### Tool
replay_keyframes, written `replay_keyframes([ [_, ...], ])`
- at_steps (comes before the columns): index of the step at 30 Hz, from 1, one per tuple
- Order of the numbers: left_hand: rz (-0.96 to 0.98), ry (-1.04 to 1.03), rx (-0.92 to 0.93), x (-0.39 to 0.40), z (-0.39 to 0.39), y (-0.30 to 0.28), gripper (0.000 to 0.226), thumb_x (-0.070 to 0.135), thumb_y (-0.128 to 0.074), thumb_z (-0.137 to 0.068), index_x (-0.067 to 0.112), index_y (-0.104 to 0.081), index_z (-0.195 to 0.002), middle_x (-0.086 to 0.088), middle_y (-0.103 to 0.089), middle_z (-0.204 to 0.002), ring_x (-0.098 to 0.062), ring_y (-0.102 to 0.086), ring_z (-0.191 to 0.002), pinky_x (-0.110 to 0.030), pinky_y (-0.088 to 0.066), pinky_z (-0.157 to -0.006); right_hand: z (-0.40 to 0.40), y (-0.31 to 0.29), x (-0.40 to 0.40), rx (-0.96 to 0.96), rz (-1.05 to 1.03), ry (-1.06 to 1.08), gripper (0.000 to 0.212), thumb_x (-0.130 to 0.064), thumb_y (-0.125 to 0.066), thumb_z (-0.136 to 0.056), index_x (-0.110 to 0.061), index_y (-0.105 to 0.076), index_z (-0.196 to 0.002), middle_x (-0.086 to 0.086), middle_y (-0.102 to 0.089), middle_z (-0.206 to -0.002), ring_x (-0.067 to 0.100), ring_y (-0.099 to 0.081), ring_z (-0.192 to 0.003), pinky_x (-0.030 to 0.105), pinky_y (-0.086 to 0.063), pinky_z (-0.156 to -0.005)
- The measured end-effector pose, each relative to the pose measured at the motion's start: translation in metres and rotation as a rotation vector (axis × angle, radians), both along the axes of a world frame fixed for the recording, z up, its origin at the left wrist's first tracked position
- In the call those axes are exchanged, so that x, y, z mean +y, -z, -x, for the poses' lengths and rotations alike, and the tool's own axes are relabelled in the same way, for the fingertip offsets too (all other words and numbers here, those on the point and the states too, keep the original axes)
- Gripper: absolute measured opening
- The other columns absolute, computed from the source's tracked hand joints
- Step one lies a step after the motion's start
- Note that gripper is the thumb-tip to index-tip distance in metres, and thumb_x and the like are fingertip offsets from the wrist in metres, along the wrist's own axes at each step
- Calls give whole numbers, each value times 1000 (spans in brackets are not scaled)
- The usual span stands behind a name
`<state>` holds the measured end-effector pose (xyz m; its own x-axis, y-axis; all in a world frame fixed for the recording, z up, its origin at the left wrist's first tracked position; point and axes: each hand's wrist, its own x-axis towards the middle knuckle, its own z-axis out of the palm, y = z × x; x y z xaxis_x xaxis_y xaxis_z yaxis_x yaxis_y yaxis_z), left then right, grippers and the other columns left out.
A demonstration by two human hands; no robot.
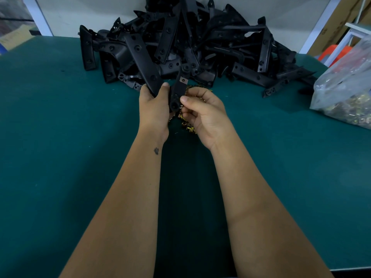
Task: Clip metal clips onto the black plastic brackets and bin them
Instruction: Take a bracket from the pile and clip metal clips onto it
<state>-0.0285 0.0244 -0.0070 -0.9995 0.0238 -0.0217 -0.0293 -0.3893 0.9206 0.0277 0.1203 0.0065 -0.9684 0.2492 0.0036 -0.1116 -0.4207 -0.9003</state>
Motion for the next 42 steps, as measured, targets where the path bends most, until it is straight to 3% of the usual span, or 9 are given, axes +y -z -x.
replay_keyframes([
  [7, 24, 4, -7, 1, 1, 1, 4, 23, -54, -100, 20, -53, -97, -2, -70, -97, -13, -67, -81, -27, -55, -68, 0, 0, -1, -29, -28, 31, 24, 5, -66, -86, -15, -56, -93, -1, -62, -72, 6, -56, -56, 20, -50, -54],
  [14, 89, -23, -8, 0, 2, 1, 8, 28, -55, -98, 20, -56, -100, -8, -70, -111, -25, -68, -98, -44, -57, -87, 2, 2, -5, -35, -7, 68, 30, 5, -66, -87, -18, -47, -87, -4, -58, -66, 5, -53, -53, 19, -47, -51],
  [18, 106, -32, -12, 1, 1, -1, 9, 29, -55, -98, 20, -56, -100, -8, -69, -112, -24, -66, -96, -46, -55, -89, 4, 4, -7, -33, 12, 88, 37, 4, -65, -87, -20, -38, -82, -7, -57, -62, 5, -51, -51, 19, -45, -50],
  [27, 60, 36, -9, -3, 1, -3, 8, 23, -53, -101, 15, -52, -98, -4, -66, -92, -16, -63, -78, -29, -55, -64, 2, 5, -3, 15, 0, 15, 42, 6, -61, -88, -21, -32, -78, -6, -52, -60, 7, -48, -52, 19, -42, -50],
  [36, -16, 102, -43, -7, -1, -7, 11, 19, -55, -100, 16, -52, -89, 7, -69, -68, -10, -65, -62, -26, -53, -55, -1, 3, -3, 46, -124, -13, 43, 7, -62, -89, -20, -31, -77, -4, -47, -60, 7, -44, -52, 20, -41, -52],
  [42, -1, 134, -80, -8, -4, -11, 13, 17, -55, -100, 17, -52, -87, 8, -63, -58, -6, -54, -47, -17, -41, -42, -3, 1, 0, 35, -133, -72, 45, 11, -59, -89, -20, -30, -75, -4, -47, -59, 7, -37, -49, 18, -35, -48],
])
